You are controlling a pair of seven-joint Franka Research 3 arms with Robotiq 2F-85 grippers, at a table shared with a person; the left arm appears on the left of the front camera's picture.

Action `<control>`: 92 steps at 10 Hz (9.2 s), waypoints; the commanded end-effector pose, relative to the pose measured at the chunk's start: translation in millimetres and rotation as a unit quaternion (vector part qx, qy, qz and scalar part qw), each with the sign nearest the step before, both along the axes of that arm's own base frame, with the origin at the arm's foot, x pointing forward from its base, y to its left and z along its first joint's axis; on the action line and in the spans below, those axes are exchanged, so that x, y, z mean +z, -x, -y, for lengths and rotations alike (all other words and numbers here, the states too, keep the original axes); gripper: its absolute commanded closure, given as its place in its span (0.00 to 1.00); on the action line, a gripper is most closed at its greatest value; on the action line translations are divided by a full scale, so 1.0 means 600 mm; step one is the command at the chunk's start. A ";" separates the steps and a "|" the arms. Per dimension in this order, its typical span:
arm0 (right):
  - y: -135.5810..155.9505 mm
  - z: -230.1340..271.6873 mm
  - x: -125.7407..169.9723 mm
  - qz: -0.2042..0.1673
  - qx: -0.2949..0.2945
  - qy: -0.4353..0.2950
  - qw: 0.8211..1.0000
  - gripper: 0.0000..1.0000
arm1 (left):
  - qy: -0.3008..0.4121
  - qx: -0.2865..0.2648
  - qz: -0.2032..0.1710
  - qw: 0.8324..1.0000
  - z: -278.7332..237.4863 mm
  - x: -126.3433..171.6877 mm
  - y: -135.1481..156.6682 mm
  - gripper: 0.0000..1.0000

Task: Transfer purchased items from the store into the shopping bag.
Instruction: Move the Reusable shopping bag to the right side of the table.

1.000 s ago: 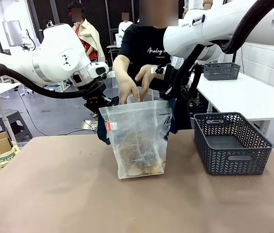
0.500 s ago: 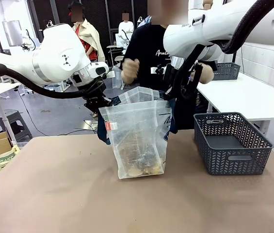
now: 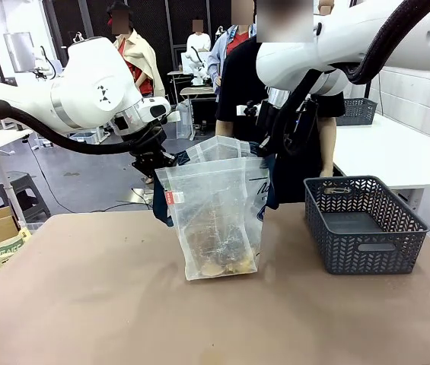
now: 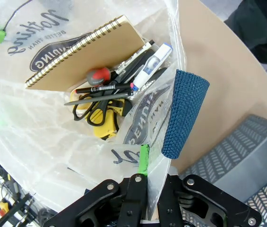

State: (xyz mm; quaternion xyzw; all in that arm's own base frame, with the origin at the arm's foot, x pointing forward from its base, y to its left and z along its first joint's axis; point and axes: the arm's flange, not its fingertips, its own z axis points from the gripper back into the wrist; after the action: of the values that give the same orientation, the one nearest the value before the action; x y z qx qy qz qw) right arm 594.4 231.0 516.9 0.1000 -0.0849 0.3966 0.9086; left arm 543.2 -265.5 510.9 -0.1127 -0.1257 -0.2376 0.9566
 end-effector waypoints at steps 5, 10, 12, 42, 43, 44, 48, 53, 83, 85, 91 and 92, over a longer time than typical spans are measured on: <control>-0.001 0.003 0.000 0.000 -0.002 0.000 1.000 1.00 | 0.000 0.001 0.001 1.000 -0.002 0.001 -0.001 1.00; -0.001 0.003 0.000 0.000 -0.002 0.000 1.000 1.00 | 0.000 0.001 0.001 1.000 -0.002 0.001 -0.001 1.00; -0.001 0.003 0.000 0.000 -0.002 0.000 1.000 1.00 | 0.000 0.001 0.001 1.000 -0.002 0.001 -0.001 1.00; -0.051 -0.158 -0.002 -0.072 -0.355 -0.036 0.931 1.00 | -0.005 0.120 0.003 0.993 0.131 0.023 -0.006 1.00; -0.044 -0.151 0.011 -0.070 -0.348 -0.029 0.934 1.00 | -0.018 0.133 0.010 0.991 0.118 0.020 -0.004 1.00; -0.031 -0.147 -0.006 -0.071 -0.338 -0.032 0.938 1.00 | -0.007 0.118 -0.006 0.993 0.125 0.024 0.001 1.00; -0.041 -0.158 -0.004 -0.078 -0.333 -0.037 0.939 1.00 | -0.007 0.119 0.004 0.993 0.128 0.022 0.004 1.00; -0.062 -0.180 -0.009 -0.085 -0.336 -0.038 0.937 1.00 | 0.008 0.110 0.015 0.994 0.135 0.022 0.009 1.00; -0.067 -0.190 -0.024 -0.094 -0.325 -0.032 0.941 1.00 | 0.172 -0.031 0.021 0.984 0.126 0.040 0.024 0.00; -0.068 -0.191 -0.026 -0.095 -0.324 -0.032 0.941 1.00 | 0.154 -0.034 0.001 0.987 0.137 0.023 0.015 0.00; -0.071 -0.192 -0.034 -0.102 -0.320 -0.038 0.941 1.00 | 0.079 0.004 0.020 0.997 0.158 0.026 0.025 0.20; -0.072 -0.191 -0.034 -0.103 -0.320 -0.038 0.941 1.00 | 0.066 0.009 0.015 0.998 0.160 0.028 0.027 0.40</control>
State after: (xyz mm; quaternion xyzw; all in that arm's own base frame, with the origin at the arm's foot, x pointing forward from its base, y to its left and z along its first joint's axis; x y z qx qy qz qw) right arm 628.8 342.8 495.3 0.1311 -0.0452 0.0651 0.9882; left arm 530.2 -357.2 522.9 -0.1893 -0.1655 -0.2298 0.9402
